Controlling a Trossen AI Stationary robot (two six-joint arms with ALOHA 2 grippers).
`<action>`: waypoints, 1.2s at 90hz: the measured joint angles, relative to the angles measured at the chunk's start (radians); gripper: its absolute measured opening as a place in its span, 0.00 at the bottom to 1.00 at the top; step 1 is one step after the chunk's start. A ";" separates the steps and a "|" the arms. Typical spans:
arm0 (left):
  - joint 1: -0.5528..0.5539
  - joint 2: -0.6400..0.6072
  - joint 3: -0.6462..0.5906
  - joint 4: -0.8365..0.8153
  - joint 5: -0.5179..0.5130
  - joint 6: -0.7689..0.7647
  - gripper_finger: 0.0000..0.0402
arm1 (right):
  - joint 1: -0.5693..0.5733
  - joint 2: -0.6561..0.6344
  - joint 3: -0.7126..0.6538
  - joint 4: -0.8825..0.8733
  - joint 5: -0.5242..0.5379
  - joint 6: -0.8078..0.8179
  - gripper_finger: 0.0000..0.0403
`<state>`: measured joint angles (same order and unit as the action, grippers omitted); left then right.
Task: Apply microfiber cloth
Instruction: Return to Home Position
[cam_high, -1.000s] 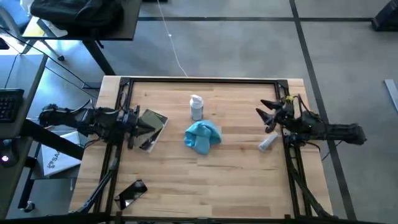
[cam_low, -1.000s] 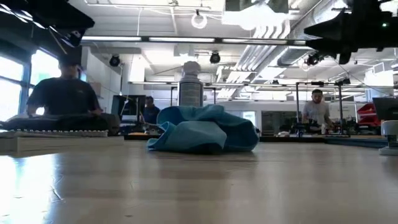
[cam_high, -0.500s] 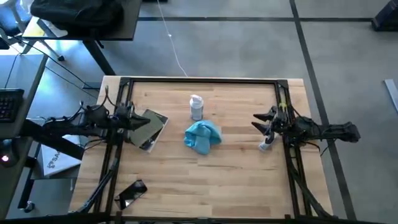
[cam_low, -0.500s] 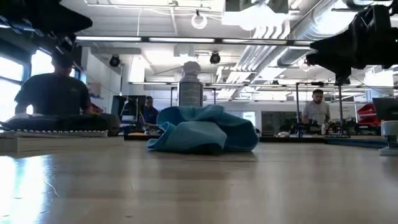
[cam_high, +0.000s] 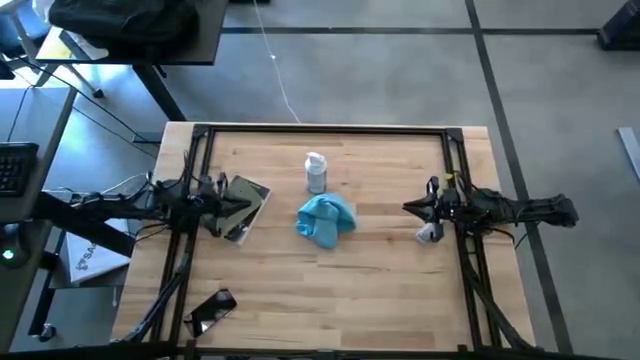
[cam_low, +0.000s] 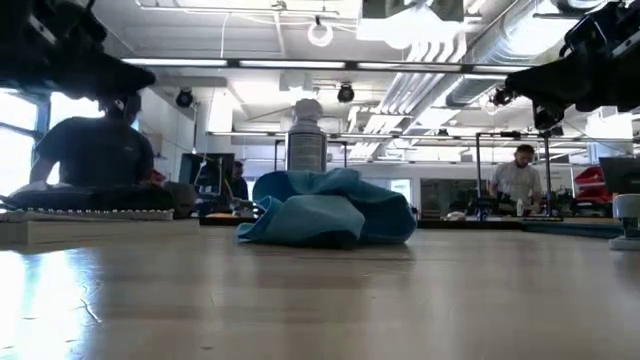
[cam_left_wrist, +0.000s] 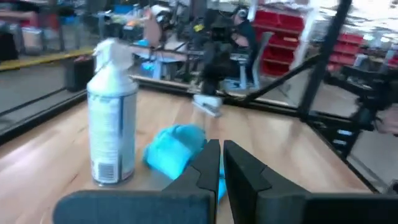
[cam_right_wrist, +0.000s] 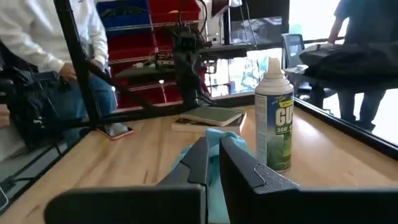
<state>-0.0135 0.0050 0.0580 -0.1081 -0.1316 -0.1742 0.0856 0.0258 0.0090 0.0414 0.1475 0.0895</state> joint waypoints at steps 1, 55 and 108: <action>0.000 0.002 0.000 0.006 -0.006 0.002 0.00 | 0.000 0.000 0.000 0.000 0.000 0.000 0.00; -0.003 -0.001 -0.046 0.141 0.086 0.186 0.00 | 0.000 0.001 0.001 -0.005 -0.002 -0.001 0.00; -0.003 0.001 -0.046 0.132 0.017 0.169 0.00 | 0.000 0.001 0.001 -0.007 -0.002 -0.001 0.00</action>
<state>-0.0166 0.0059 0.0116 0.0238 -0.1143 -0.0056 0.0853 0.0269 0.0101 0.0345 0.1457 0.0883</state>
